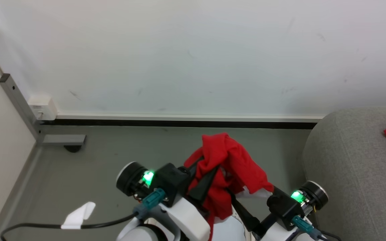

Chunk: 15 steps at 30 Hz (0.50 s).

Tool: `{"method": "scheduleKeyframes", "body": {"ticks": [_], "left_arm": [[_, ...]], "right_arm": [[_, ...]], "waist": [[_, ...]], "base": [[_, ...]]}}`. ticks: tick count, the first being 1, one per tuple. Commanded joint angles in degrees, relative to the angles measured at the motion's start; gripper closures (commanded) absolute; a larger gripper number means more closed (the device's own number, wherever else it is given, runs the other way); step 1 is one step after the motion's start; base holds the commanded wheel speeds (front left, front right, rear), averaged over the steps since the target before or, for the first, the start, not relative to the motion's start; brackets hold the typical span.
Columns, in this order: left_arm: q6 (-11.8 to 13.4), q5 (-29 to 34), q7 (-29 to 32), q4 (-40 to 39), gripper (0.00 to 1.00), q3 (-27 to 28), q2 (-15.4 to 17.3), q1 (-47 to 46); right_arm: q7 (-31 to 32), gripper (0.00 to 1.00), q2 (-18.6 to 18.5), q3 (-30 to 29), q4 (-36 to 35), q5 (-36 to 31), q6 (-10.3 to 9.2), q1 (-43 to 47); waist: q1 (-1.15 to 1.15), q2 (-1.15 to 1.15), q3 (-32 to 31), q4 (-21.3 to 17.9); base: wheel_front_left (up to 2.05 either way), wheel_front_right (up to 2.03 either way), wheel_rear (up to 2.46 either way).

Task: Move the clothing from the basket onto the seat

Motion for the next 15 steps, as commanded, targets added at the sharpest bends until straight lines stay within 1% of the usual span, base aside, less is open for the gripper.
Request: {"method": "scheduleKeyframes", "body": {"ticks": [1,5,6,7,9,15], "left_arm": [[-0.2,0.4,0.2,0.1,1.00,-0.2,-0.2,-0.7],[-0.9,-0.2,0.4,0.3,1.00,-1.4,-1.0,-1.0],[-1.0,-0.5,0.5,0.4,1.00,-1.6,-1.1,-1.1],[-1.1,-0.5,0.5,0.5,1.00,-1.7,-1.1,-1.2],[-1.2,-0.6,0.5,0.8,1.00,-1.8,-1.1,-1.2],[-0.5,-0.9,0.6,1.3,1.00,-1.6,-0.5,-0.8]], "right_arm": [[0.0,0.00,0.2,0.3,1.2,0.6,-0.15,-0.8],[0.1,0.00,2.0,0.6,7.3,2.2,-0.15,-2.7],[0.0,0.62,2.5,0.7,8.7,2.4,-0.15,-3.1],[0.0,1.00,3.0,0.5,9.7,3.0,-0.15,-3.4],[0.0,1.00,3.6,-0.2,10.9,4.7,-0.15,-3.6],[0.0,1.00,4.4,-1.4,10.9,8.0,-0.15,-3.4]], "waist": [[0.00,0.00,0.1,0.3],[0.00,0.00,0.1,1.1],[0.00,0.00,0.1,1.3],[0.00,0.00,0.1,1.5],[0.00,0.00,0.1,1.8],[0.00,0.00,0.3,1.8]], "base": [[0.00,0.00,0.00],[0.00,0.00,0.00],[0.00,0.00,0.00],[0.00,0.00,0.00],[0.00,0.00,0.00],[0.00,0.00,0.00]]}}
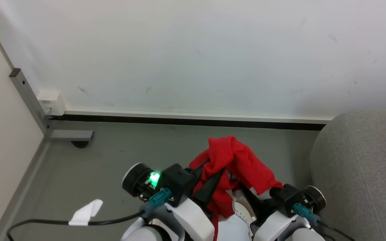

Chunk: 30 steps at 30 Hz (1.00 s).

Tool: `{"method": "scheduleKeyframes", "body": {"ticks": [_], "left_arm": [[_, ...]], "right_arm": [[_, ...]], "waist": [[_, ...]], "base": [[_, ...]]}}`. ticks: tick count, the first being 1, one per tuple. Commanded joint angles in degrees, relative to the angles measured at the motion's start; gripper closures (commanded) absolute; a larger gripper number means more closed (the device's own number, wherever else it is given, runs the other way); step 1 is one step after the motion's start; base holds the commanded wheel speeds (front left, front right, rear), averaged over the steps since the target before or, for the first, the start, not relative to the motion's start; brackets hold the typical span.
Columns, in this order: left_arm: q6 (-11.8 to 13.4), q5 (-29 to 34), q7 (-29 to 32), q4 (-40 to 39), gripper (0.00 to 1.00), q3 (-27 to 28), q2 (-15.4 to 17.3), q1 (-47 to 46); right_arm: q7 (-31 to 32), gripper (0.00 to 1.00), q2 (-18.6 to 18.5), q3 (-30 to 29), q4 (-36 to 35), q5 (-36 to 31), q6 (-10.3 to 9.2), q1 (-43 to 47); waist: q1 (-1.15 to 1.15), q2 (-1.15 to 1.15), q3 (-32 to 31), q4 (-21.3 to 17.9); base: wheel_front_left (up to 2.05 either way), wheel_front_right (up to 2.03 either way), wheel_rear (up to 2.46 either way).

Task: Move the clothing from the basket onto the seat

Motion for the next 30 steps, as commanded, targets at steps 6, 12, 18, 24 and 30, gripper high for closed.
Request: {"method": "scheduleKeyframes", "body": {"ticks": [6,12,18,24,30], "left_arm": [[0.8,0.0,-1.0,1.2,0.07,0.8,1.1,0.8],[1.7,0.0,-1.7,3.4,0.00,1.0,1.7,1.8],[2.0,-0.6,-2.3,5.0,0.00,1.1,2.0,2.4],[2.0,-0.5,-3.0,5.6,0.00,0.7,2.0,2.2],[2.4,-0.3,-3.5,5.8,0.00,0.4,1.7,1.8]], "right_arm": [[0.0,1.00,0.2,-1.5,-1.3,3.3,-0.15,0.9],[0.0,1.00,-0.9,-2.8,-3.0,6.0,-0.15,1.5],[0.0,1.00,-2.8,-3.9,-5.9,7.9,-0.14,1.4],[0.0,1.00,-5.1,-6.5,-9.2,7.8,-0.14,0.5],[0.0,1.00,-6.8,-9.5,-12.4,6.2,-0.14,0.4]], "waist": [[0.00,0.00,0.2,-0.8],[0.00,0.00,0.7,-2.6],[0.00,0.00,1.9,-7.3],[0.00,0.00,3.1,-14.2],[0.00,0.00,4.1,-20.7]], "base": [[0.00,0.00,0.00],[0.00,0.00,0.00],[0.00,0.00,0.00],[0.00,0.00,0.00],[0.00,0.00,0.00]]}}
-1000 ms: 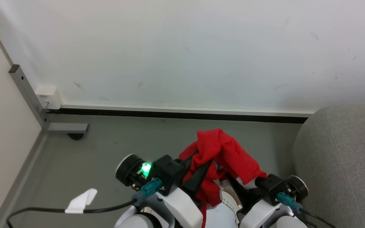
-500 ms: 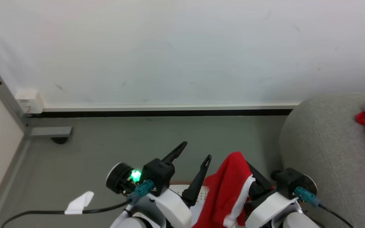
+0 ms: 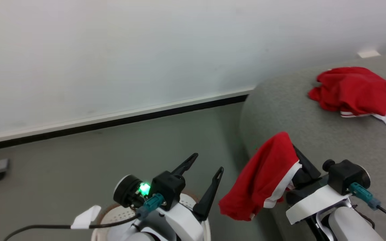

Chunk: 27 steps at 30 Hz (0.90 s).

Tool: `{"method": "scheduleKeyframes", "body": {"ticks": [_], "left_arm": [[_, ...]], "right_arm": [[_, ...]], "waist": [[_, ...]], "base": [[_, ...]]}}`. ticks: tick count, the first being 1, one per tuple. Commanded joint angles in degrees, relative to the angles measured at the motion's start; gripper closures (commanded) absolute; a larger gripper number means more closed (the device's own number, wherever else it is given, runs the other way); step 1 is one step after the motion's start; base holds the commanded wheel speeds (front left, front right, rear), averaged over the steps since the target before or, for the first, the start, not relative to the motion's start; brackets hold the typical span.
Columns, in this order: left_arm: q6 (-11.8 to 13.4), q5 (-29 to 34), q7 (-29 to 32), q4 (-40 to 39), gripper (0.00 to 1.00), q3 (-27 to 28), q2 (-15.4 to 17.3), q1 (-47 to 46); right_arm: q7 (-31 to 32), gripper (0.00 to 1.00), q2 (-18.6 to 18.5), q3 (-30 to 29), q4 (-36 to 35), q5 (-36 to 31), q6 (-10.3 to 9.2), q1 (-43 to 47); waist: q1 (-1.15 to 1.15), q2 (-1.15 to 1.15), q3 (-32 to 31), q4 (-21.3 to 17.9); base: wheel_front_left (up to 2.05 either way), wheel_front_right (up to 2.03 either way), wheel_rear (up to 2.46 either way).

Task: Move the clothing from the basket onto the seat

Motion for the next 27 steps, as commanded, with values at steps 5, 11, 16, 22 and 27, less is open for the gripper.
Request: {"method": "scheduleKeyframes", "body": {"ticks": [5,11,16,22,27], "left_arm": [[0.1,-0.1,-0.5,0.1,0.00,-0.2,0.0,-0.9],[-0.4,0.6,0.0,-0.9,0.00,-0.2,0.8,-2.6],[-1.6,1.7,1.5,-2.5,0.00,-0.6,2.1,-5.3],[-3.2,2.7,2.8,-4.1,0.00,-1.1,3.0,-9.1],[-4.3,3.6,3.7,-5.8,0.00,-0.9,3.5,-13.0]], "right_arm": [[0.0,1.00,-0.5,-1.2,-2.7,-0.6,-0.13,0.5],[0.0,1.00,0.3,-3.0,-5.6,0.9,-0.13,-0.5],[0.0,1.00,2.2,-5.8,-6.1,0.2,-0.13,-6.0],[0.0,1.00,3.0,-11.7,-4.2,-1.2,-0.14,-17.0],[1.6,1.00,0.4,-20.5,-0.6,-3.5,-0.14,-30.5]], "waist": [[-0.01,-0.01,2.3,-6.4],[-0.01,-0.01,6.3,-7.6],[-0.01,-0.01,12.6,-7.2],[-0.01,-0.01,19.3,-5.2],[-0.01,-0.01,25.5,-2.7]], "base": [[0.00,0.00,0.00],[0.00,0.00,0.00],[0.00,0.00,0.00],[0.00,0.00,0.00],[0.00,0.00,0.00]]}}
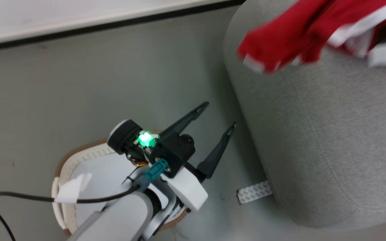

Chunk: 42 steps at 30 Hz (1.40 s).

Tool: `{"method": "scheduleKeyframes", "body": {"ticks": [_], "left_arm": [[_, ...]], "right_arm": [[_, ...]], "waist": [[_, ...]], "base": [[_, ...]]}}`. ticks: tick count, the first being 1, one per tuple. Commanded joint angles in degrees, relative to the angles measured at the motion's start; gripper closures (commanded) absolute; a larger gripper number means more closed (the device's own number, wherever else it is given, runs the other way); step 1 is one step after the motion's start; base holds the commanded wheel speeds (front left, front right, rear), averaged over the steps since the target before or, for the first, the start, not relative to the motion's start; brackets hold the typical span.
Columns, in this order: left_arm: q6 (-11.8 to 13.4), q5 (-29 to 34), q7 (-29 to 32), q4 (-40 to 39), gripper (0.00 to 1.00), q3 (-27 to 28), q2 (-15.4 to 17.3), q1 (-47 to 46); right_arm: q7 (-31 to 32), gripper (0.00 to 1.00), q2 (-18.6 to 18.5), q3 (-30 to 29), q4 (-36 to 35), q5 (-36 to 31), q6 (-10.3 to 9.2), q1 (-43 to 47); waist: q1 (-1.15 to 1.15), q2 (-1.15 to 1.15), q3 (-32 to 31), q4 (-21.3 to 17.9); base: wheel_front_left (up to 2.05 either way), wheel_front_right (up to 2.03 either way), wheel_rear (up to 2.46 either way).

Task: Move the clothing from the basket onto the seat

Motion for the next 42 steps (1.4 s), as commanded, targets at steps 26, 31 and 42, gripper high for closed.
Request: {"method": "scheduleKeyframes", "body": {"ticks": [26,31,42], "left_arm": [[1.5,-0.9,-1.4,0.0,0.00,1.1,2.0,0.0],[3.1,-2.5,-4.1,0.5,0.00,2.9,2.7,2.9],[8.4,-9.6,-17.7,6.9,0.00,10.9,1.3,13.7]], "right_arm": [[-1.9,0.00,-1.0,-46.2,18.8,-36.0,-0.14,1.6],[-1.8,0.00,2.5,-38.3,9.0,-32.7,-0.15,9.9],[-1.8,0.00,5.0,-23.7,-5.7,-25.8,-0.15,27.9]], "waist": [[-0.02,0.00,9.0,4.4],[-0.02,0.00,4.5,3.7],[-0.02,0.00,-9.1,7.9]], "base": [[0.00,0.00,0.00],[0.00,0.00,0.00],[0.00,0.00,0.00]]}}
